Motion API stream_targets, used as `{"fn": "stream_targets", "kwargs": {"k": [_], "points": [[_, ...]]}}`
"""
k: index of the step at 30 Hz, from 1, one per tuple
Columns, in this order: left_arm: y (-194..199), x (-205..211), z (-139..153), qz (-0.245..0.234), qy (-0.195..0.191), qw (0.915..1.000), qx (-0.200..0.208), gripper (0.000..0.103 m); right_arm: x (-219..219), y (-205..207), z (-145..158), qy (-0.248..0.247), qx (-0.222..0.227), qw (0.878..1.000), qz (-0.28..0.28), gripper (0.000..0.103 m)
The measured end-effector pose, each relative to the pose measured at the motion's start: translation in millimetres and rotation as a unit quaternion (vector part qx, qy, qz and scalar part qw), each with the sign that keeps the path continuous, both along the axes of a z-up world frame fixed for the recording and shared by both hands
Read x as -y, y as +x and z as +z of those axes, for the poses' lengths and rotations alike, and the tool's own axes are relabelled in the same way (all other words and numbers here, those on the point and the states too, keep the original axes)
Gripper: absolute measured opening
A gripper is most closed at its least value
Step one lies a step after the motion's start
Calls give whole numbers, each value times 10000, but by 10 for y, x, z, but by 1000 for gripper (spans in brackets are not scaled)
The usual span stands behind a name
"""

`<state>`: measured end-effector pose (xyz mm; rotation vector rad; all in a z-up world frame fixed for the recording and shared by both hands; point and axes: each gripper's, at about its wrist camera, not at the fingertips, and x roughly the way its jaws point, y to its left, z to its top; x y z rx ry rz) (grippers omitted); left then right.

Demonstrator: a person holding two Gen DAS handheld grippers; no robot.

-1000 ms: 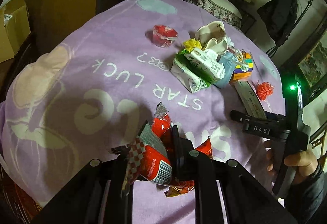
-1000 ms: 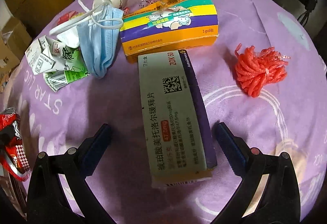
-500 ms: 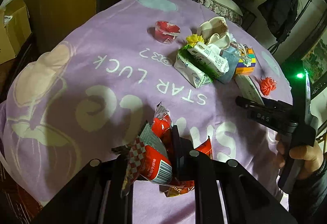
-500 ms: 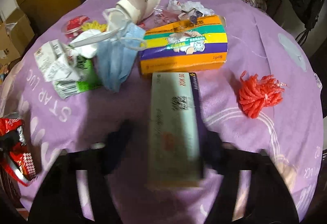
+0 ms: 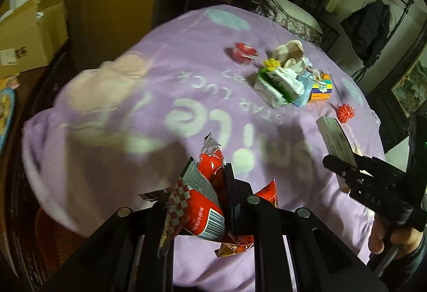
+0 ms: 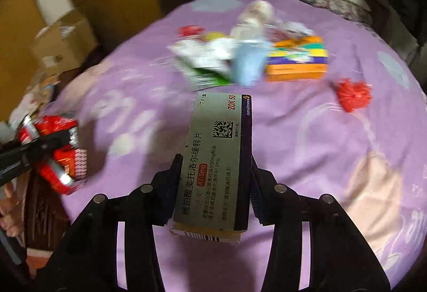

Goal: Collect trash
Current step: 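Carry both items to the orange wastebasket and open both tools to drop them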

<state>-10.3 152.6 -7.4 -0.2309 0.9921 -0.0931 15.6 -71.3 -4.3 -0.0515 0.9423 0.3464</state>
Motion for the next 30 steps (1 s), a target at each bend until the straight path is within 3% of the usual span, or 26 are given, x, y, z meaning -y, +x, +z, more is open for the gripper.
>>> {"fn": "stream_targets", "kwargs": {"k": [5, 9, 13, 19, 25, 30], "points": [[-443, -523, 151, 372, 182, 9990, 185, 16, -802, -380, 139, 313, 1, 9944, 1013, 46], [-795, -1122, 194, 901, 364, 9950, 209, 16, -1528, -706, 173, 533, -125, 9802, 1904, 46], [-1083, -1688, 92, 1425, 472, 9886, 98, 16, -2350, -1014, 59, 680, -390, 9568, 2800, 46], [-1379, -2526, -481, 2284, 518, 9706, -559, 16, -3190, -1237, -449, 243, -768, 9329, 3511, 46], [-1501, -3050, -1156, 2731, 268, 9538, -1226, 16, -3727, -1291, -1167, -397, -1209, 9169, 3783, 46], [-1510, -3277, -1589, 2857, 59, 9441, -1645, 17, -4000, -1378, -1544, -663, -1363, 9057, 3959, 46]]}}
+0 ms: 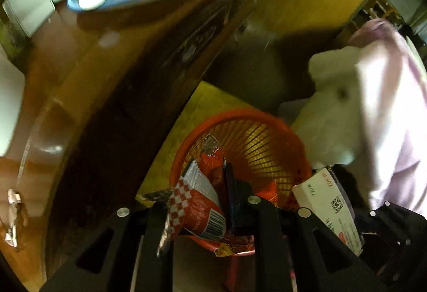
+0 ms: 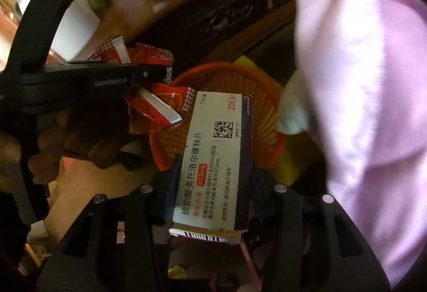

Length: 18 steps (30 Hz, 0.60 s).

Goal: Collect trash
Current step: 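Carry both items to the orange wastebasket and open both tools to drop them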

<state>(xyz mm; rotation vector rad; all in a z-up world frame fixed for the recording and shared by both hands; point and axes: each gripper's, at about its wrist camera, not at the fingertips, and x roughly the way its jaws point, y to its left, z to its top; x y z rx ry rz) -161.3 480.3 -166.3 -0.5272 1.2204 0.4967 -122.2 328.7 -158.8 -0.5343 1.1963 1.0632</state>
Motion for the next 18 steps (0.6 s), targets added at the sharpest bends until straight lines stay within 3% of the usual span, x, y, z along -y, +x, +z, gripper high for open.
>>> {"fn": "stream_targets", "kwargs": {"k": [8, 9, 12, 15, 18], "points": [[83, -130, -236, -26, -126, 9998, -171, 21, -197, 5, -293, -243, -80, 9997, 58, 46], [95, -129, -236, -56, -114, 9998, -171, 25, -201, 14, -305, -244, -57, 9997, 48, 47], [90, -124, -209, -57, 37, 9999, -125, 59, -194, 45, -274, -112, 123, 9999, 21, 51], [125, -122, -182, -63, 61, 9999, -52, 61, -174, 61, -246, -60, 163, 9998, 18, 62], [121, -115, -121, -46, 19, 10000, -12, 61, -128, 59, -210, -48, 210, 9998, 16, 63]]}}
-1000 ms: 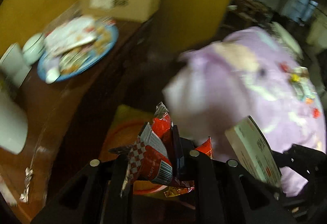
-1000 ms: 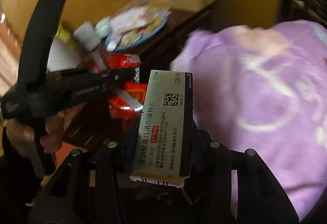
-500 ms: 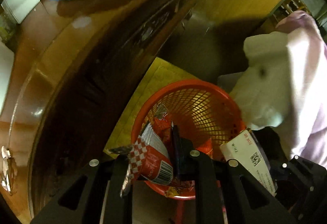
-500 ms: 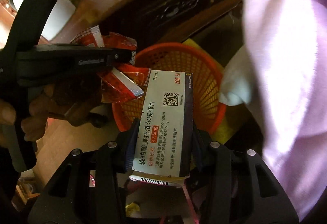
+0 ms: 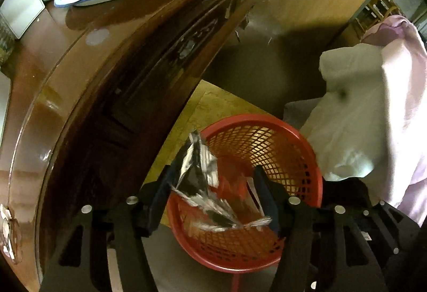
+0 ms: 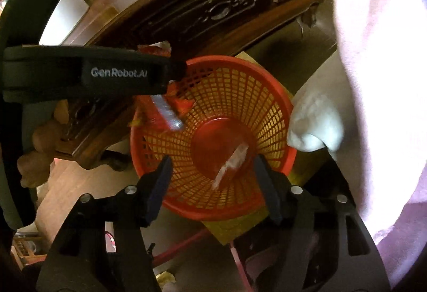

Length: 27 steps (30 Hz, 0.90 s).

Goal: Collect trash
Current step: 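Carry both items to the orange wastebasket and open both tools to drop them, then swing both tools back over the table toward the remaining trash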

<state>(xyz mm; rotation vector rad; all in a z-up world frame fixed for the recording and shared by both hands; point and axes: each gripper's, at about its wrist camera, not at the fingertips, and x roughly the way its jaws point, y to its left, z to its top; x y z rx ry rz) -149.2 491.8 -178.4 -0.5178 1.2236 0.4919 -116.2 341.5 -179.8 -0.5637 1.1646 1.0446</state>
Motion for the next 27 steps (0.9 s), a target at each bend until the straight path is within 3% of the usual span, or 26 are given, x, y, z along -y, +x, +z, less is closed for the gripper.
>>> {"fn": "stream_targets", "kwargs": {"k": [10, 20, 27], "points": [[38, 155, 238, -40, 34, 9999, 152, 63, 292, -13, 353, 353, 80, 9993, -125, 69], [87, 645, 932, -429, 425, 9958, 691, 69, 859, -54, 1041, 916, 557, 9932, -457, 73], [276, 1262, 1411, -946, 521, 9855, 1305, 69, 1562, 134, 1496, 1240, 1026, 9811, -1079, 77]]}}
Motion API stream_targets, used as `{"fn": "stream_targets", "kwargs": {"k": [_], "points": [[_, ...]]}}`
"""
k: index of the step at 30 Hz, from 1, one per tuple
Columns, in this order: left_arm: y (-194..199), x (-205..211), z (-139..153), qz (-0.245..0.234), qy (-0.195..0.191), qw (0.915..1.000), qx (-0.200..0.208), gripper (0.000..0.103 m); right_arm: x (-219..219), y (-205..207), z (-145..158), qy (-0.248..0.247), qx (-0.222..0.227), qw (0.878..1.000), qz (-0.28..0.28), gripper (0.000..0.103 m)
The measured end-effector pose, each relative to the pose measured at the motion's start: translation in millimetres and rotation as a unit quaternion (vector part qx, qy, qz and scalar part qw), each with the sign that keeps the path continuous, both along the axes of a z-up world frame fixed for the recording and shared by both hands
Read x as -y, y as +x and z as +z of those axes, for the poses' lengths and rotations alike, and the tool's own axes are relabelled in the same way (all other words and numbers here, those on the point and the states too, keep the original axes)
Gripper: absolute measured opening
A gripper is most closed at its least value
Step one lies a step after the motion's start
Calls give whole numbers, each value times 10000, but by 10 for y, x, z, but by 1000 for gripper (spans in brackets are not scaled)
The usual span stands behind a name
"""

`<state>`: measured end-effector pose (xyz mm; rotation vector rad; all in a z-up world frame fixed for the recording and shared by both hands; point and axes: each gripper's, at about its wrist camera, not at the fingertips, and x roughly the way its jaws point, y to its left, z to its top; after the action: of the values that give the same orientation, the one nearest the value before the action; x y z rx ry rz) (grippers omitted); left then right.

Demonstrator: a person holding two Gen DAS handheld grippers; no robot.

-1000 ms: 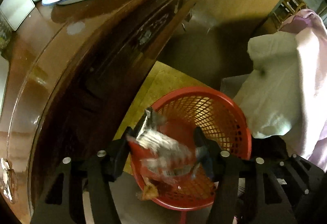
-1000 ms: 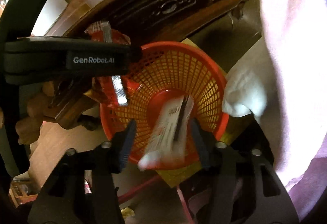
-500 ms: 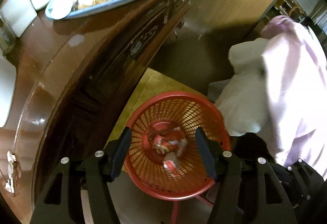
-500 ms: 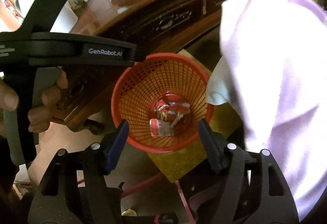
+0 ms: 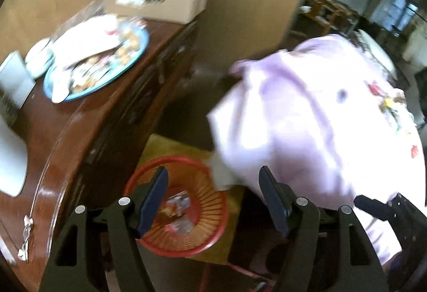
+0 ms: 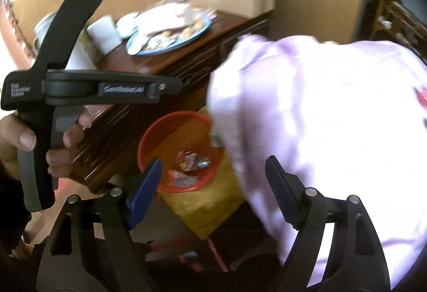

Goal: Collect trash
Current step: 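Swing both tools back over the table toward the remaining trash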

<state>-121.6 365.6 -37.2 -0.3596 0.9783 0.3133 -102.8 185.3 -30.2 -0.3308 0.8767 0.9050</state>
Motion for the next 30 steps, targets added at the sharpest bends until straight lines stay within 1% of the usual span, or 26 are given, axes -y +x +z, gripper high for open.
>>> {"fn": "stream_targets", "kwargs": {"k": [3, 6, 8, 9, 12, 13, 14, 15, 18, 19, 21, 22, 24, 26, 30], "points": [[165, 327, 114, -279, 135, 9995, 60, 69, 417, 155, 121, 46, 223, 9984, -519, 81], [388, 718, 142, -772, 213, 9968, -9, 69, 871, 308, 183, 73, 383, 9936, -1056, 82], [494, 979, 151, -990, 240, 9948, -56, 69, 1211, 432, 223, 126, 425, 9887, -1434, 82], [578, 1131, 160, -1109, 176, 9937, -49, 69, 1417, 512, 234, 151, 433, 9851, -1658, 82], [762, 1424, 171, -1392, -188, 9901, -5, 70, 1874, 647, 240, 213, 413, 9752, -2165, 84], [836, 1553, 178, -1499, -294, 9883, 31, 73, 2096, 733, 233, 248, 372, 9690, -2429, 84], [909, 1692, 188, -1598, -310, 9866, 69, 75, 2233, 771, 220, 267, 345, 9650, -2587, 84], [983, 1841, 199, -1696, -244, 9852, 105, 78, 2337, 814, 208, 285, 318, 9615, -2714, 84], [1179, 2138, 165, -1882, -127, 9819, 191, 78, 2719, 935, 167, 343, 252, 9484, -3142, 84], [1239, 2213, 172, -1866, -126, 9818, 317, 78, 2866, 999, 156, 372, 233, 9429, -3302, 84], [1350, 2293, 190, -1803, -96, 9824, 480, 78, 3012, 1077, 146, 386, 226, 9370, -3465, 84], [1448, 2404, 191, -1897, -106, 9808, 438, 78, 3129, 1143, 131, 397, 221, 9324, -3586, 84], [1607, 2544, 175, -2146, -108, 9763, 246, 78, 3254, 1187, 107, 389, 209, 9275, -3711, 84], [1743, 2670, 158, -2232, 9, 9747, 83, 78, 3416, 1298, 70, 358, 204, 9207, -3881, 84], [1985, 2797, 68, -2242, -142, 9744, -101, 78, 3643, 1454, 27, 381, 150, 9105, -4115, 84]]}}
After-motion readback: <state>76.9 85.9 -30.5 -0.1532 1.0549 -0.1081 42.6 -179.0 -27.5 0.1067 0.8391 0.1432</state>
